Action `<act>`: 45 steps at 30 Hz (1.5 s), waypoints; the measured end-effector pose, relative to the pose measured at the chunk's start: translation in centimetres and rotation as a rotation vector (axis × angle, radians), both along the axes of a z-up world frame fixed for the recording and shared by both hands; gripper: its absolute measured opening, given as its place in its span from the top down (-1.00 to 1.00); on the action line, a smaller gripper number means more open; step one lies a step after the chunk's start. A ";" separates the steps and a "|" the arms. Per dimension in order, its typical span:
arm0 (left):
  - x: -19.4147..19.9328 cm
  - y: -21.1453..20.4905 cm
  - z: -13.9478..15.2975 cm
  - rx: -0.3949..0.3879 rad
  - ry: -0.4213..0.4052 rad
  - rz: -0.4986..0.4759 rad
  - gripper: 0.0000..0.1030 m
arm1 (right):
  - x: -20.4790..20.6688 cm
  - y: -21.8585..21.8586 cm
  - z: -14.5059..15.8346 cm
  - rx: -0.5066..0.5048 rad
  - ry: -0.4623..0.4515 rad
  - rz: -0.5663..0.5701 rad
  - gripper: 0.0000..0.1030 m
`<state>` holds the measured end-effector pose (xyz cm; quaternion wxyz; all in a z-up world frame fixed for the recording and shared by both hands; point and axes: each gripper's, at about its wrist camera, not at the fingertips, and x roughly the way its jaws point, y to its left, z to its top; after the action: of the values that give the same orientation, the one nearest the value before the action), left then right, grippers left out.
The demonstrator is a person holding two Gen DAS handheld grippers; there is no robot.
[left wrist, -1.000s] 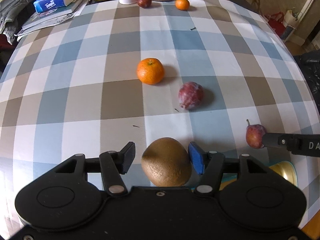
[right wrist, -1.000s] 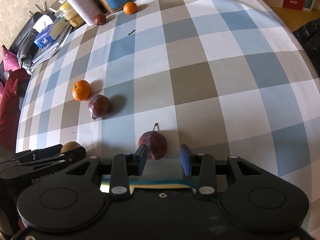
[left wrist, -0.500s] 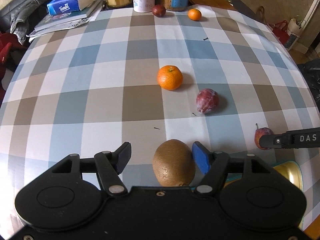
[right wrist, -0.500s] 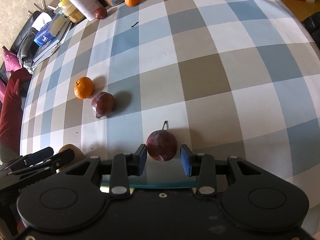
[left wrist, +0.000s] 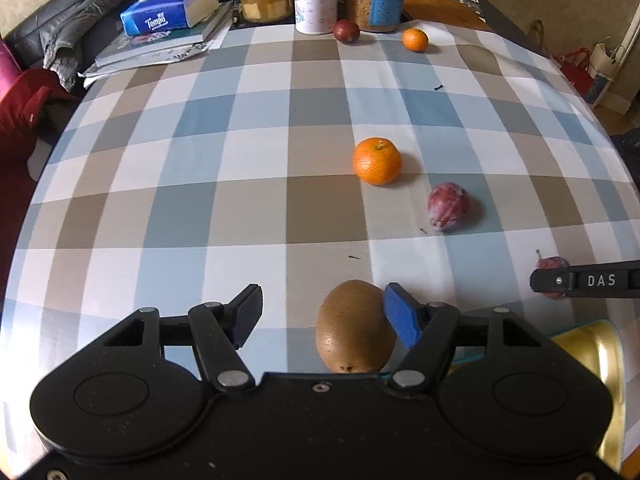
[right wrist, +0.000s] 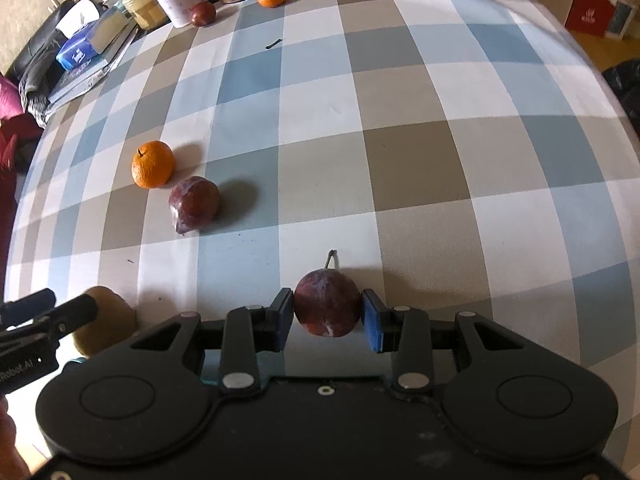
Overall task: Organize fruits
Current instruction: 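Close the left gripper on the kiwi while the right gripper closes on the plum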
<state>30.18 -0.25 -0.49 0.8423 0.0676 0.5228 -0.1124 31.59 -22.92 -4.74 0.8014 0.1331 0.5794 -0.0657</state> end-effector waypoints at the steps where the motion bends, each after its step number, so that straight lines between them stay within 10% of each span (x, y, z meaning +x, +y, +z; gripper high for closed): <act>1: -0.1 0.0 0.0 0.003 -0.004 -0.005 -0.39 | 0.0 0.2 0.0 -0.009 -0.001 0.005 0.22; 45: 0.1 -0.3 -0.4 -0.028 0.058 -0.010 -0.18 | -0.9 0.4 2.2 -0.023 -0.061 0.018 0.26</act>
<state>30.29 -0.57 -0.90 0.8270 0.0551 0.5452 -0.1257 30.73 -22.51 -2.54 0.8208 0.1205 0.5550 -0.0612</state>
